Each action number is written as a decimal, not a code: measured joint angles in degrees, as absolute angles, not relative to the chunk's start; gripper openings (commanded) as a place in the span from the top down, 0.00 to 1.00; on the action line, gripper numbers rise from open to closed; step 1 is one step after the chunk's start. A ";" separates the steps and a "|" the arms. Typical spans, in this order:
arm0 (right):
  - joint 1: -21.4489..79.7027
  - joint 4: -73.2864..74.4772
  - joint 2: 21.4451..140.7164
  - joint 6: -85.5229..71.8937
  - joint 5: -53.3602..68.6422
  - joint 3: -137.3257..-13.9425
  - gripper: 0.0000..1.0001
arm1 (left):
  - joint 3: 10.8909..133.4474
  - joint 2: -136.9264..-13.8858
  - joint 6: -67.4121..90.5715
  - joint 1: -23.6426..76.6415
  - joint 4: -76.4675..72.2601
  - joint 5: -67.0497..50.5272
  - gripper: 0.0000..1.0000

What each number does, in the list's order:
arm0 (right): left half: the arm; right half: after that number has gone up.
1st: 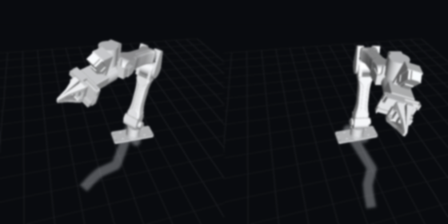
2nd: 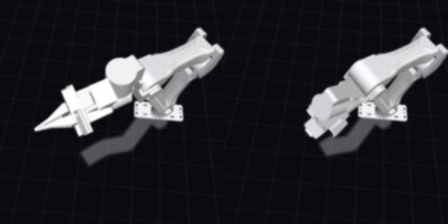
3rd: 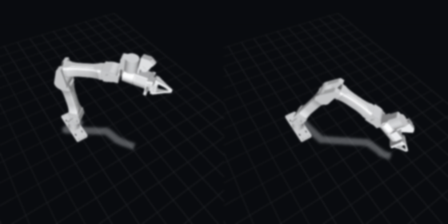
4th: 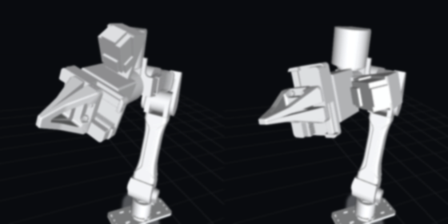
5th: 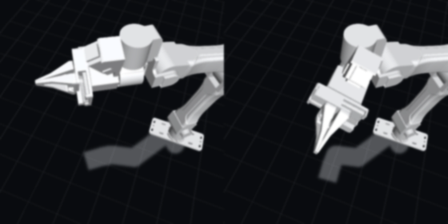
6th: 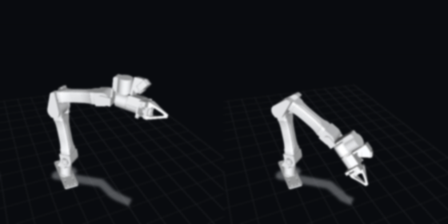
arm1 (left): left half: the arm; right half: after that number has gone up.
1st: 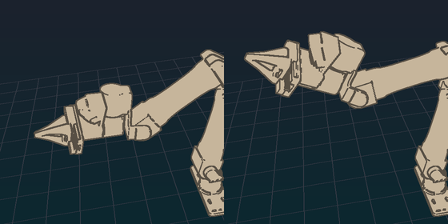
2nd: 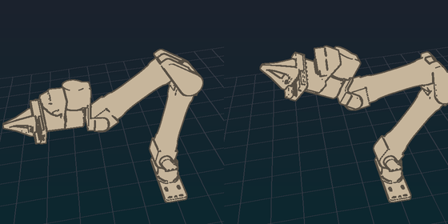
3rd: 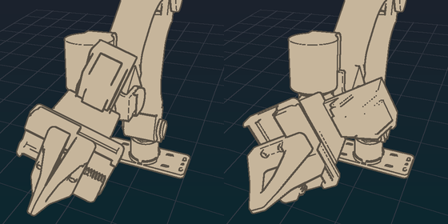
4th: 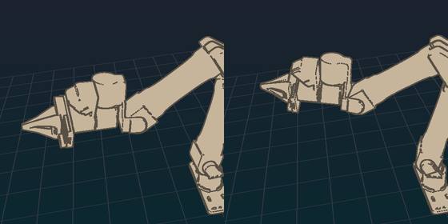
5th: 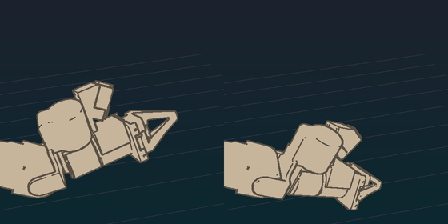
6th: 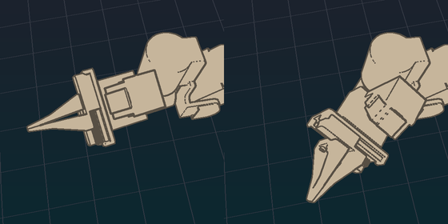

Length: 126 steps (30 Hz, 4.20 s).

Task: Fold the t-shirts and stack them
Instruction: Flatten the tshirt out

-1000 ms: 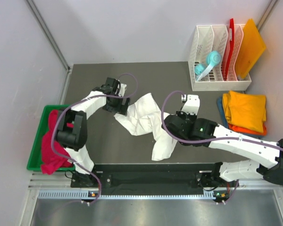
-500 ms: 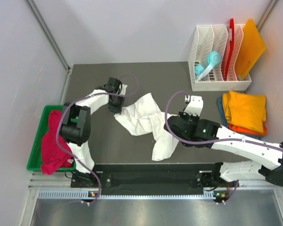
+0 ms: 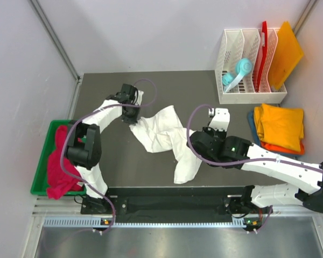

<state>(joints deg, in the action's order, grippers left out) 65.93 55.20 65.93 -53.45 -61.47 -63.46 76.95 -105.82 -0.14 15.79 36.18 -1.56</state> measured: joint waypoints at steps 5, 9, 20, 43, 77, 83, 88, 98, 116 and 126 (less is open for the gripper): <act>62.81 52.95 65.47 -44.49 -62.59 -67.94 1.00 | 84.82 -99.81 -0.47 15.22 39.18 0.30 1.00; 56.99 43.90 61.65 -30.59 -63.88 -75.94 1.00 | 98.45 -94.54 -1.04 12.64 40.84 1.13 1.00; 52.36 27.14 53.84 -10.66 -68.73 -86.11 1.00 | 106.96 -78.28 -2.96 6.90 40.86 4.54 1.00; 54.81 18.39 59.77 11.92 -68.60 -101.51 1.00 | 135.63 -81.62 -4.08 -4.03 46.96 4.80 1.00; 25.47 25.65 71.81 -8.71 -48.36 -76.42 1.00 | 93.45 -95.15 -5.63 -8.16 32.99 6.63 1.00; 24.84 23.73 73.23 -5.91 -46.46 -84.03 1.00 | 110.21 -100.53 -5.28 -10.09 36.07 5.82 1.00; 24.82 19.46 72.71 -4.69 -46.22 -85.14 1.00 | 121.08 -102.61 -4.23 -13.06 35.07 5.63 1.00; 24.82 20.93 67.99 -10.28 -44.84 -68.16 1.00 | 90.72 -96.29 -4.86 -13.30 31.48 2.83 1.00; 24.69 33.63 54.33 -18.83 -44.64 -58.63 0.20 | 68.05 -74.85 -15.07 -13.43 35.11 -4.12 0.01; 40.64 33.28 56.77 -22.24 -42.52 -56.84 0.60 | 68.55 -75.79 -13.17 -13.43 36.40 -8.03 0.01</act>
